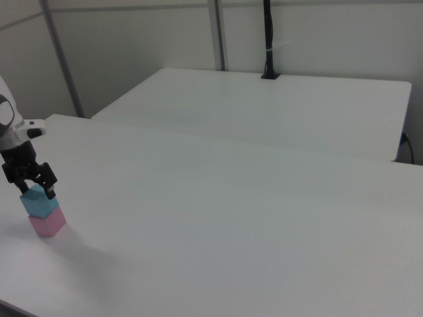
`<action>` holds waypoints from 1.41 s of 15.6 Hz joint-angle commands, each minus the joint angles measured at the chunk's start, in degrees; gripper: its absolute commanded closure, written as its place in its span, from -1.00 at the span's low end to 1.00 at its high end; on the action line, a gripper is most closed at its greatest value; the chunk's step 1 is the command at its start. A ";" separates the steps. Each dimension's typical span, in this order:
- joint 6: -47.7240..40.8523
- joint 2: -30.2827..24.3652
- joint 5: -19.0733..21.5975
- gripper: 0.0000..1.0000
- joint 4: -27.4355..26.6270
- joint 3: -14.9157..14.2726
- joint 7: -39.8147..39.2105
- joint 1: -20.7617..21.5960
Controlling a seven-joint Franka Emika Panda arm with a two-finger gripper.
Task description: Put blue cube on pink cube
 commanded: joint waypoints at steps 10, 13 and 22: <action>-22.25 -2.33 -1.17 -1.00 19.13 -0.94 1.07 0.05; -28.50 -2.25 -1.08 -1.00 25.82 -1.11 -3.92 -3.28; -31.76 -2.25 -0.46 -1.00 32.07 -1.20 -18.35 -22.00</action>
